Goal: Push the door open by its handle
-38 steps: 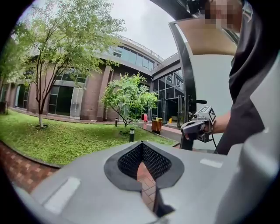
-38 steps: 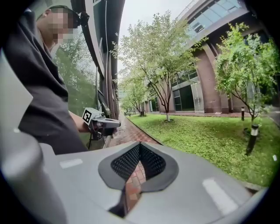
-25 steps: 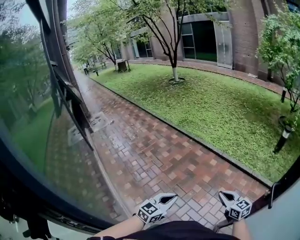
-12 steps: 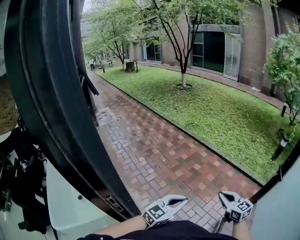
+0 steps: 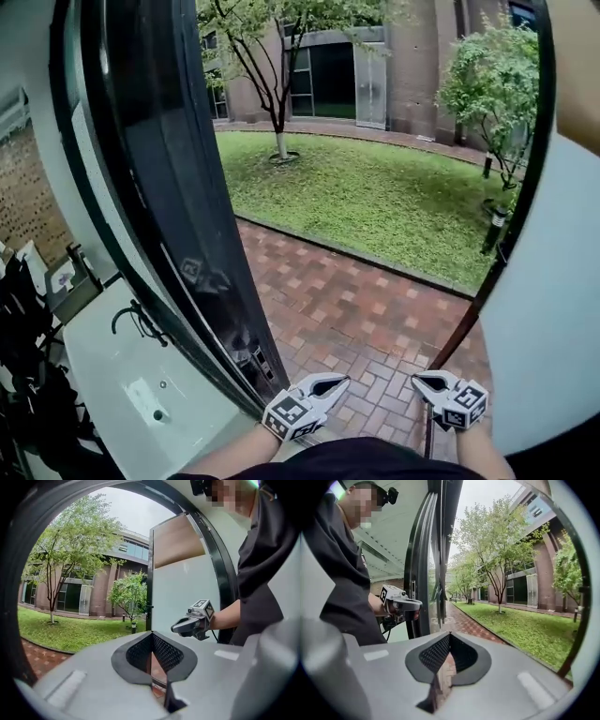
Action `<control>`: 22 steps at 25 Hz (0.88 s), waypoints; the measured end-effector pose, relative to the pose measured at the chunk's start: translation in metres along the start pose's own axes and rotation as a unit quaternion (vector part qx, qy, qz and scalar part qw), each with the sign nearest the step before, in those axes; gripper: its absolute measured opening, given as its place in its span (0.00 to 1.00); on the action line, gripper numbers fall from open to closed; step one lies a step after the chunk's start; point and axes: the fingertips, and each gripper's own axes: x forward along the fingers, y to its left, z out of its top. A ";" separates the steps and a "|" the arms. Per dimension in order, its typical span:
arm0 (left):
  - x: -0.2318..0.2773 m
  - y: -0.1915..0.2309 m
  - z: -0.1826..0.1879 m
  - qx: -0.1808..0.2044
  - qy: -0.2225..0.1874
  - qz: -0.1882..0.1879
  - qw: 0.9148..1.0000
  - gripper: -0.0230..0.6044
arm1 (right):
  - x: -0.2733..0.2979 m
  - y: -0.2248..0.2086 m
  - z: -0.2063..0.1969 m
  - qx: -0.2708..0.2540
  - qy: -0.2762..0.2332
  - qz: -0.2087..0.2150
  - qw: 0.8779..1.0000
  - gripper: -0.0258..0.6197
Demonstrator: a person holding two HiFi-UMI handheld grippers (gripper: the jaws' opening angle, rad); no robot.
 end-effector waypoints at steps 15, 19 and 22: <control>-0.034 -0.178 -0.059 -0.089 0.030 0.011 0.996 0.04 | -0.128 0.131 -0.053 0.066 -0.042 0.016 0.997 0.04; -0.024 -0.228 -0.049 -0.079 0.028 -0.035 0.996 0.04 | -0.166 0.158 -0.069 0.089 -0.045 0.002 0.995 0.04; -0.041 -0.226 -0.035 -0.067 0.020 -0.041 0.997 0.04 | -0.183 0.171 -0.062 0.085 -0.047 -0.027 0.995 0.04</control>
